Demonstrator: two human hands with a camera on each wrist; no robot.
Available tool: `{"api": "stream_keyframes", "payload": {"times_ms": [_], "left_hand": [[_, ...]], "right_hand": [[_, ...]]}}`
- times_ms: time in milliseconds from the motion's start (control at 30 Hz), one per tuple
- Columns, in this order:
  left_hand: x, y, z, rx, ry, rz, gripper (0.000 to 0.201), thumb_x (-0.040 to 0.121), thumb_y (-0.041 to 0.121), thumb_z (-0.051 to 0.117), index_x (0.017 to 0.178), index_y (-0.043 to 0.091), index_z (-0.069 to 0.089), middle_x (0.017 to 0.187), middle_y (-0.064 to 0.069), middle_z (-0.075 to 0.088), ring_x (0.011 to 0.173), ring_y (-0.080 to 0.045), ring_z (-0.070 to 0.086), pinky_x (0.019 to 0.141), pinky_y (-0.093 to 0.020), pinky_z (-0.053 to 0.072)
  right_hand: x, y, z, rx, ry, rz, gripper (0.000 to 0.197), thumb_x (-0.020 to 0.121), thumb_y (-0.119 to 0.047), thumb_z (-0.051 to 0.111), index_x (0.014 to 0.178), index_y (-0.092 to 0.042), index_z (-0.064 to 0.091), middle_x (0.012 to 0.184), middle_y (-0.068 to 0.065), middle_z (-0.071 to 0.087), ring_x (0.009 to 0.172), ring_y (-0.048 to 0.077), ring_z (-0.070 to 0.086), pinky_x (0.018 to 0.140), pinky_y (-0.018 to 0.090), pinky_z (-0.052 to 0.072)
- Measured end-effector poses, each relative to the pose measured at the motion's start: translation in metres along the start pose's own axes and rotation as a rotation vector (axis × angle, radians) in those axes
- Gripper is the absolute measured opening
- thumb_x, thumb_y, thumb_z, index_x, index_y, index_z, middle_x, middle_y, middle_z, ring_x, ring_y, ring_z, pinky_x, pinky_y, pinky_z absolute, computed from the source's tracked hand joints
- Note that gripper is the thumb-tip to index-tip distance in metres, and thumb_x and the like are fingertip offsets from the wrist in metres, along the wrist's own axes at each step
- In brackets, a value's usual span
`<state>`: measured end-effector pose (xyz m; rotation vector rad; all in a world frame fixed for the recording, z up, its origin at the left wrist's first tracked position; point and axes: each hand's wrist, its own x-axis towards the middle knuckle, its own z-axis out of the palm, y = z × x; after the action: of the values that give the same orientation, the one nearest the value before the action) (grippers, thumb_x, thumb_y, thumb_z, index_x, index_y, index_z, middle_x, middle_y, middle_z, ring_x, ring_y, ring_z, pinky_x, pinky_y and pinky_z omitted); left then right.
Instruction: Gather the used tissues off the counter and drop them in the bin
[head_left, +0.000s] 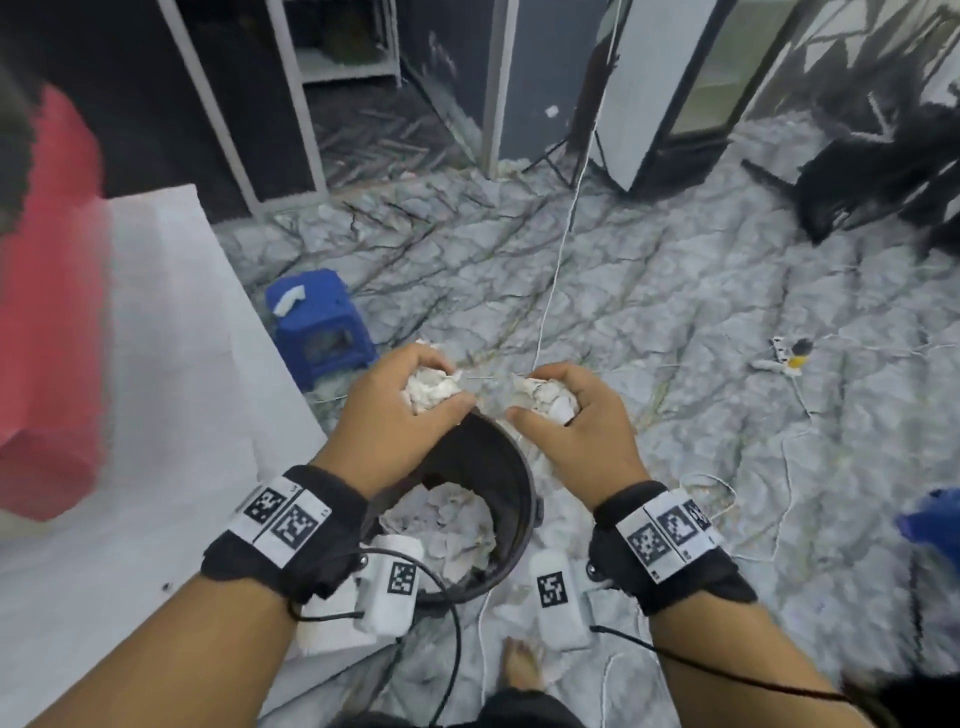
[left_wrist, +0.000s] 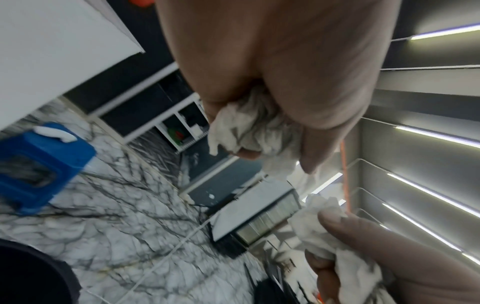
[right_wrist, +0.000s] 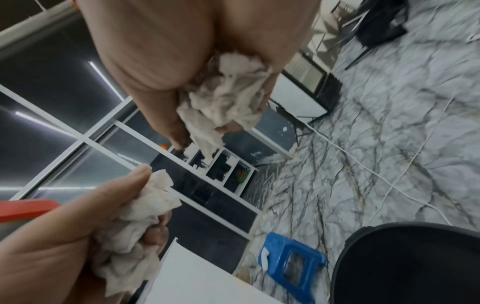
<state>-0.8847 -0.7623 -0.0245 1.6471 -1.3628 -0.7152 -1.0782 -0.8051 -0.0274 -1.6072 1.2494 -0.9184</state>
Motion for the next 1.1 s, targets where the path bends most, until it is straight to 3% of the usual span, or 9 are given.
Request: {"api": "stream_keyframes", "payload": {"times_ms": [100,200,300,400,533,633,733,933,1100], "left_hand": [[0.015,-0.004,0.022,0.004,0.092,-0.080,0.020,0.079,0.036,0.073,0.094,0.029,0.062,0.098,0.017,0.062,0.093,0.006,0.056,0.074,-0.004,0.039],[0.026,-0.021,0.044,-0.068,0.130,-0.213,0.018,0.085,0.039,0.066,0.098,0.028,0.062,0.099,0.015,0.062,0.083,-0.001,0.059,0.077,-0.021,0.047],[0.038,-0.047,0.066,-0.110,0.098,-0.340,0.027,0.081,0.044,0.057,0.103,0.029,0.060,0.107,0.008,0.063,0.086,-0.014,0.062,0.081,-0.036,0.051],[0.056,-0.079,0.086,-0.081,0.075,-0.429,0.039,0.076,0.037,0.054,0.114,0.026,0.055,0.114,0.003,0.058,0.104,-0.016,0.056,0.086,-0.024,0.043],[0.083,-0.134,0.114,-0.014,0.005,-0.527,0.040,0.077,0.023,0.055,0.116,0.027,0.046,0.123,-0.003,0.050,0.111,-0.019,0.051,0.098,-0.034,0.042],[0.095,-0.183,0.137,0.086,-0.018,-0.574,0.044,0.083,0.014,0.059,0.124,0.023,0.044,0.129,-0.002,0.043,0.114,-0.015,0.046,0.096,-0.025,0.036],[0.097,-0.231,0.162,0.150,-0.023,-0.601,0.051,0.085,0.020,0.064,0.133,0.018,0.045,0.135,-0.002,0.042,0.113,-0.011,0.044,0.091,-0.013,0.027],[0.098,-0.312,0.204,0.213,-0.046,-0.684,0.056,0.083,0.029,0.069,0.133,0.019,0.048,0.135,-0.008,0.047,0.121,-0.020,0.049,0.094,-0.019,0.030],[0.101,-0.360,0.218,0.227,-0.136,-0.737,0.080,0.081,0.044,0.071,0.146,0.023,0.030,0.145,-0.008,0.039,0.127,-0.023,0.047,0.096,-0.023,0.033]], "right_hand": [[0.033,0.018,-0.009,0.034,-0.117,0.015,0.025,0.081,-0.009,0.079,0.100,-0.014,0.064,0.085,-0.007,0.064,0.064,-0.008,0.060,0.056,0.007,0.046],[0.060,0.050,-0.007,0.037,-0.207,0.084,0.028,0.079,-0.011,0.080,0.101,-0.017,0.064,0.086,-0.008,0.066,0.067,-0.009,0.060,0.061,0.007,0.046],[0.083,0.085,0.001,0.099,-0.226,0.233,0.026,0.078,-0.010,0.080,0.098,-0.019,0.065,0.083,-0.005,0.068,0.065,0.000,0.062,0.061,0.016,0.050],[0.102,0.122,0.015,0.152,-0.218,0.384,0.025,0.080,-0.007,0.077,0.097,-0.021,0.065,0.083,-0.002,0.068,0.065,0.007,0.064,0.058,0.023,0.052],[0.120,0.178,0.039,0.211,-0.163,0.539,0.023,0.081,-0.006,0.075,0.098,-0.018,0.065,0.089,0.006,0.072,0.074,0.019,0.068,0.064,0.033,0.057],[0.131,0.223,0.061,0.243,-0.158,0.642,0.028,0.082,-0.014,0.075,0.108,-0.011,0.063,0.094,0.006,0.071,0.077,0.017,0.068,0.069,0.031,0.056],[0.138,0.268,0.087,0.196,-0.159,0.722,0.036,0.081,-0.031,0.076,0.111,-0.016,0.063,0.098,0.002,0.072,0.087,0.020,0.070,0.077,0.036,0.058],[0.149,0.352,0.137,0.248,-0.091,0.931,0.053,0.069,-0.049,0.076,0.113,-0.023,0.062,0.103,0.002,0.073,0.092,0.023,0.071,0.088,0.047,0.058],[0.157,0.401,0.169,0.413,-0.155,1.059,0.059,0.071,-0.048,0.071,0.123,-0.021,0.062,0.120,0.007,0.069,0.104,0.028,0.069,0.093,0.049,0.056]]}}
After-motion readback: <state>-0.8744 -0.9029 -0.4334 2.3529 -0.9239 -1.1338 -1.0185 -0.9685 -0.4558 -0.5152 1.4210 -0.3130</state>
